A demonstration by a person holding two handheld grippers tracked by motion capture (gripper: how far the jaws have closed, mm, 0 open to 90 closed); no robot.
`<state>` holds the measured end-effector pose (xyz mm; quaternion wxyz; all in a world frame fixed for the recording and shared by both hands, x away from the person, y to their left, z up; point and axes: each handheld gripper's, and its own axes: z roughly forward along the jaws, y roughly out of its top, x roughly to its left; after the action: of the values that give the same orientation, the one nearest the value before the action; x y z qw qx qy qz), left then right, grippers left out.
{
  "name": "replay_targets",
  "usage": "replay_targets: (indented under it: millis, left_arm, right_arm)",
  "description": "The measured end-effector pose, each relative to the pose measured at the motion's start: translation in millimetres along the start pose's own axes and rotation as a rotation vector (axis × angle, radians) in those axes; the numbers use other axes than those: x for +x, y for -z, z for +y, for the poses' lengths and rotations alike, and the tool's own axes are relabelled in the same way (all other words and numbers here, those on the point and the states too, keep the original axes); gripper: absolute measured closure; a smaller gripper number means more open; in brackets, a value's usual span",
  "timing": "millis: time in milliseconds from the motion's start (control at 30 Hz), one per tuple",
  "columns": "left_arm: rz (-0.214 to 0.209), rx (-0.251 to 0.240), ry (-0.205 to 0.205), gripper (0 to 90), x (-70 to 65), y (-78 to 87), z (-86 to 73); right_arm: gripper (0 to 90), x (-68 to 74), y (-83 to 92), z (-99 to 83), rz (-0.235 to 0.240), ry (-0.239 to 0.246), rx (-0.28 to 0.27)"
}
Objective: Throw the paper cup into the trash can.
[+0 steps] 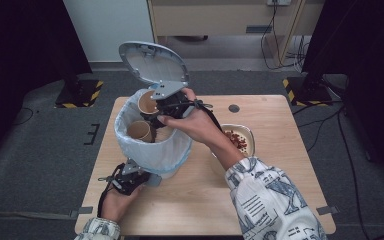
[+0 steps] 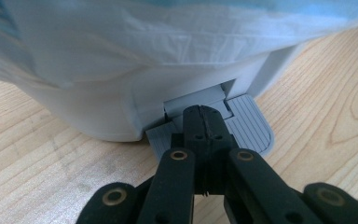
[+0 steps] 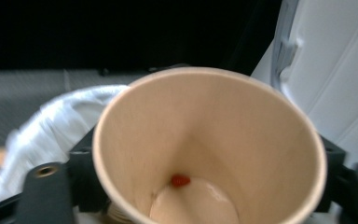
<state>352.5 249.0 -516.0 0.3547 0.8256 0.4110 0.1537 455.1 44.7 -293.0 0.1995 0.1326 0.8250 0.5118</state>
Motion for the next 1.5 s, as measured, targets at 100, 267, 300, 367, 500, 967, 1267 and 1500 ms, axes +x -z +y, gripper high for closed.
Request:
replay_targets:
  millis: [100,267,300,367,500,967,1267,1500]
  left_arm:
    - [0.000,0.000,0.000,90.0,0.0,0.0,0.0]
    - [0.000,0.000,-0.001,90.0,0.0,0.0,0.1]
    - [0.000,0.000,-0.001,90.0,0.0,0.0,0.1]
    - [0.000,0.000,0.000,90.0,0.0,0.0,0.1]
    - [-0.001,0.000,0.000,90.0,0.1,-0.1,0.1]
    - [-0.002,-0.002,0.002,90.0,0.1,-0.1,0.0]
    - [-0.002,-0.002,0.002,90.0,0.2,-0.1,0.0]
    - [-0.002,-0.001,0.001,90.0,0.3,-0.1,0.0]
  right_arm:
    - [10.7,0.5,-1.3,-0.8,0.032,-0.058,0.003]
    - [9.0,-1.2,-0.3,-2.3,0.026,-0.089,-0.001]
    - [9.0,-1.2,-0.3,-2.3,0.026,-0.089,-0.001]
    - [8.6,-2.0,0.4,-3.1,0.023,-0.088,0.003]
    - [8.7,-3.9,3.0,-5.0,0.017,-0.096,0.003]
    - [8.1,-17.2,20.0,-15.5,-0.043,-0.135,-0.004]
    - [8.2,-28.6,33.6,-24.0,-0.080,-0.163,-0.006]
    - [8.2,-34.0,39.9,-27.7,-0.092,-0.179,-0.009]
